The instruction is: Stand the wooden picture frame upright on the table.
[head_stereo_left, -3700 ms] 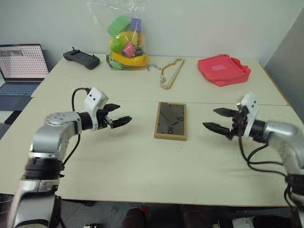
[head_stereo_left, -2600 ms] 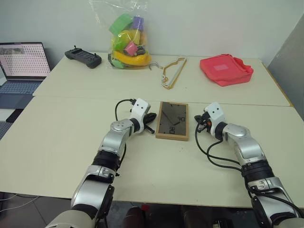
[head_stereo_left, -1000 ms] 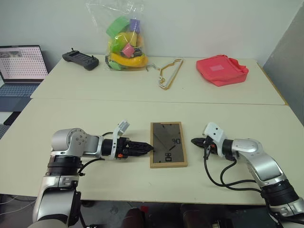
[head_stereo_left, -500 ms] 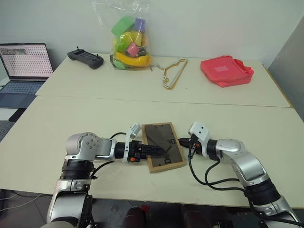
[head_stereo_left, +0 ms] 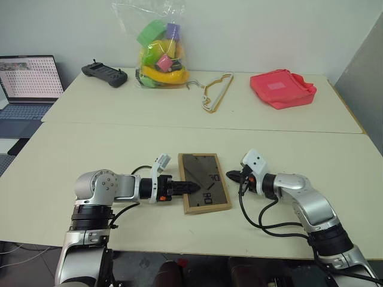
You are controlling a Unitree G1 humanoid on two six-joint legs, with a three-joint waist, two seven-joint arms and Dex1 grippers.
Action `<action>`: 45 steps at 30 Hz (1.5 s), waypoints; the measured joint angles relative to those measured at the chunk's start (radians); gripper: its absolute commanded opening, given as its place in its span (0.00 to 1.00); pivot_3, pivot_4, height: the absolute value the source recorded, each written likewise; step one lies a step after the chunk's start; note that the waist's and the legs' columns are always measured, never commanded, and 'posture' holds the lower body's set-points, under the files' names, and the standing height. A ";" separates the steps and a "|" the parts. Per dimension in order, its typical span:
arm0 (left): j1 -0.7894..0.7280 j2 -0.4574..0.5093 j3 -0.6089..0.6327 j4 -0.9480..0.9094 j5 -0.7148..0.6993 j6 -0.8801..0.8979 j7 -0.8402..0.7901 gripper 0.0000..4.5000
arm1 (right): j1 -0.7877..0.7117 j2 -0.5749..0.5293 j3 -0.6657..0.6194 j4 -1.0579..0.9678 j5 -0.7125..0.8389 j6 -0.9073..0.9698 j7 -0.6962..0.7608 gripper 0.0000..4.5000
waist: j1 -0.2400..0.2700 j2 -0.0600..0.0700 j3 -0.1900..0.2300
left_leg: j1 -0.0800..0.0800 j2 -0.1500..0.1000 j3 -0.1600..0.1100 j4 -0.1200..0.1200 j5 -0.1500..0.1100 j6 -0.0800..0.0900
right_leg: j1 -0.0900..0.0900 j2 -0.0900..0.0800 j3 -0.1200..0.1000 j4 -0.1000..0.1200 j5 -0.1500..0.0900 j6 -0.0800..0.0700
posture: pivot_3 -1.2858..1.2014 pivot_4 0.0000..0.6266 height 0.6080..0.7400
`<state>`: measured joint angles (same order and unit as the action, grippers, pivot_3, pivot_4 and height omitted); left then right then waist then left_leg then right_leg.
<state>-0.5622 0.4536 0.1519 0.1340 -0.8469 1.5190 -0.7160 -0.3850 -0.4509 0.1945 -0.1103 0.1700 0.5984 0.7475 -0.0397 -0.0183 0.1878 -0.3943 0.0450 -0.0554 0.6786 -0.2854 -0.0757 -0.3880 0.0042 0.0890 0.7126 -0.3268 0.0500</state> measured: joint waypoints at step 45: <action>-0.208 0.075 -0.036 0.091 0.037 -0.172 -0.127 0.29 | -0.332 -0.110 -0.233 -0.124 0.596 0.479 0.123 0.96 | -0.014 0.000 0.001 | -0.006 0.000 -0.001 -0.002 0.000 0.000 | -0.003 -0.002 -0.003 -0.007 0.000 0.000 | 0.52 0.24 1.00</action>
<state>-0.7700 0.5283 0.1162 0.2248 -0.8104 1.3472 -0.8427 -0.7167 -0.5610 -0.0383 -0.2347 0.7659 1.0770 0.8707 -0.0540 -0.0184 0.1885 -0.4003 0.0447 -0.0564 0.6765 -0.2856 -0.0753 -0.3906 0.0022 0.0862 0.7053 -0.3268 0.0500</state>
